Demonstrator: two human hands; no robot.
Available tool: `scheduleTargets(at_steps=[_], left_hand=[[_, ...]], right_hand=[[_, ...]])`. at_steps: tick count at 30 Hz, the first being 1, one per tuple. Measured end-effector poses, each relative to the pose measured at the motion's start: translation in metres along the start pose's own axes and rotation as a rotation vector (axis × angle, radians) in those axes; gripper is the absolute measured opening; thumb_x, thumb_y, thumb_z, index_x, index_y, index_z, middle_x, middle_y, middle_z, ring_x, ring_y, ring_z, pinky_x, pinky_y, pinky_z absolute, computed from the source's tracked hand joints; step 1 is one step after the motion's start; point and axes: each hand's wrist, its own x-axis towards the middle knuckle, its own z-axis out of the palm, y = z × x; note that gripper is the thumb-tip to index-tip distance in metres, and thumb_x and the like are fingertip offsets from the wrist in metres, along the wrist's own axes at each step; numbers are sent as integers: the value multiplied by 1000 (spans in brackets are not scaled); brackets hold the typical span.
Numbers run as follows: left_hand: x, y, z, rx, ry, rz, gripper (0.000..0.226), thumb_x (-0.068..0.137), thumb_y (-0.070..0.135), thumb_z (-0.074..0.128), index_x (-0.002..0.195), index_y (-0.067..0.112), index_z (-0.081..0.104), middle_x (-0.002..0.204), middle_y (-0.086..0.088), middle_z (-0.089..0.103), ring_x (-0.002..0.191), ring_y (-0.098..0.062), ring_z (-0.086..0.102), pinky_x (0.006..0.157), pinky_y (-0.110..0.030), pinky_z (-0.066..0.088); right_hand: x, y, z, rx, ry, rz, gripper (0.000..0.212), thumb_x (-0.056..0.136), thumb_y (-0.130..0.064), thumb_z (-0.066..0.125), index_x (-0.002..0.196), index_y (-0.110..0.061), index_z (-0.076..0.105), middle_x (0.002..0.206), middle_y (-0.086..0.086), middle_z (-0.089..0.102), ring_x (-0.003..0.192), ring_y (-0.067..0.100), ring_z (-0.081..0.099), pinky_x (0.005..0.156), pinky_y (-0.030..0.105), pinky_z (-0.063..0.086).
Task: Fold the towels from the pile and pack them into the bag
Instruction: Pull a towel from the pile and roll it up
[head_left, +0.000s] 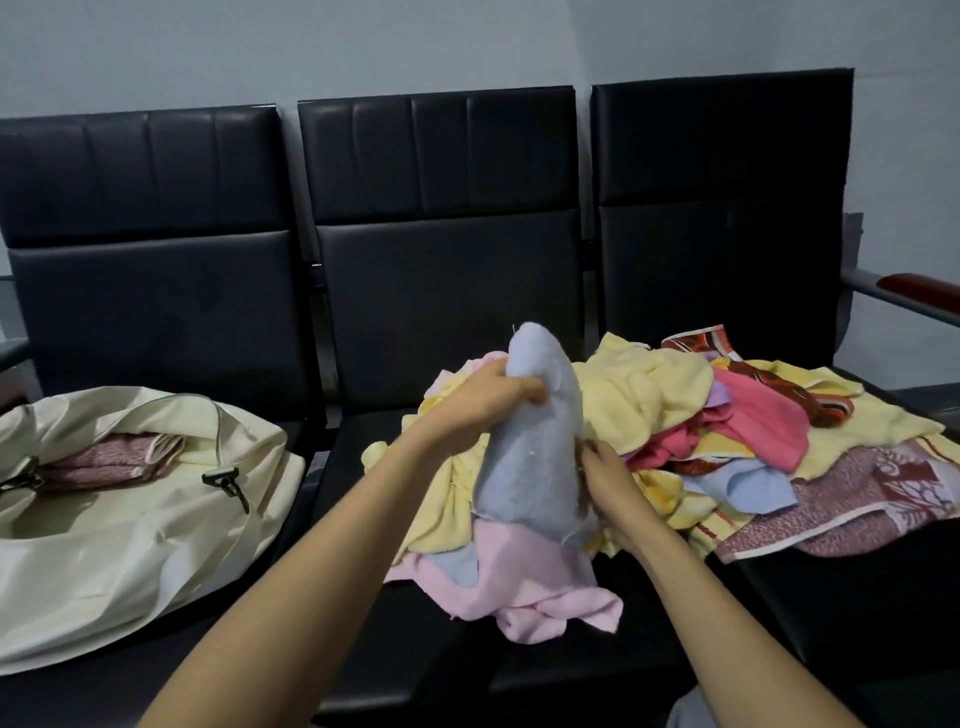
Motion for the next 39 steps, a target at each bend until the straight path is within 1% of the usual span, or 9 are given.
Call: scheduleTargets(at_steps=[3, 8, 12, 15, 20, 24, 28, 32, 39], left_hand=[[-6, 10, -19, -108, -50, -23, 26, 83, 17, 63, 107, 8, 62, 108, -12, 66, 102, -25, 66, 89, -40, 55], [-5, -7, -44, -231, 52, -108, 24, 83, 16, 66, 104, 5, 62, 104, -13, 69, 99, -27, 67, 89, -43, 55], [3, -47, -60, 11, 212, -210, 73, 81, 41, 69, 132, -2, 39, 117, -12, 59, 102, -22, 61, 73, -34, 54], [-1, -68, -59, 119, 247, -171, 73, 90, 41, 63, 144, 14, 22, 122, -5, 48, 101, -19, 55, 72, -30, 47], [-12, -74, -68, -187, 12, -82, 50, 93, 31, 60, 139, 39, 41, 135, 0, 46, 112, -16, 56, 84, -29, 53], [-19, -78, -74, 147, -134, 0, 84, 70, 7, 81, 140, 35, 43, 138, 5, 42, 125, -17, 46, 100, -33, 48], [-18, -75, -65, 531, 69, 78, 85, 75, 6, 73, 147, 28, 32, 125, -3, 29, 113, -22, 39, 95, -28, 42], [-21, -84, -51, 741, 242, 230, 77, 85, 10, 64, 149, 25, 23, 121, -1, 25, 107, -20, 36, 88, -26, 40], [-34, -97, -39, 894, 428, 431, 60, 88, 8, 57, 143, 20, 35, 108, -2, 33, 96, -20, 40, 76, -28, 45]], right_hand=[[-15, -17, 0, 530, -235, 127, 38, 98, -47, 46, 114, -18, 65, 110, 7, 71, 103, 23, 68, 77, 34, 57], [-27, -29, -2, 706, -416, 62, 46, 90, -27, 58, 133, -11, 53, 123, 11, 66, 110, 26, 65, 80, 34, 57], [-20, -25, -7, 583, -281, 16, 66, 84, -16, 68, 140, -33, 37, 125, 3, 57, 110, 24, 63, 83, 37, 55], [-21, -24, -5, 491, -344, -36, 48, 91, -7, 60, 132, -30, 50, 120, 6, 61, 107, 23, 66, 83, 36, 55], [-21, -24, -1, 462, -368, -97, 29, 92, 3, 53, 108, -16, 68, 121, 9, 64, 101, 15, 67, 79, 27, 56], [-17, -23, -4, 303, -385, -194, 53, 81, 17, 56, 113, -23, 67, 130, -5, 56, 117, 9, 56, 94, 29, 52], [-16, -16, 3, -61, -333, -381, 61, 76, 10, 68, 118, -34, 60, 127, -6, 56, 119, 10, 52, 98, 23, 45], [-14, -13, 15, -383, -59, -475, 56, 80, -1, 66, 129, -26, 57, 104, 6, 51, 95, 19, 52, 69, 10, 36], [-16, -6, 18, -647, 188, -535, 53, 82, -6, 61, 130, -26, 55, 104, 5, 53, 100, 25, 52, 79, 38, 45]])
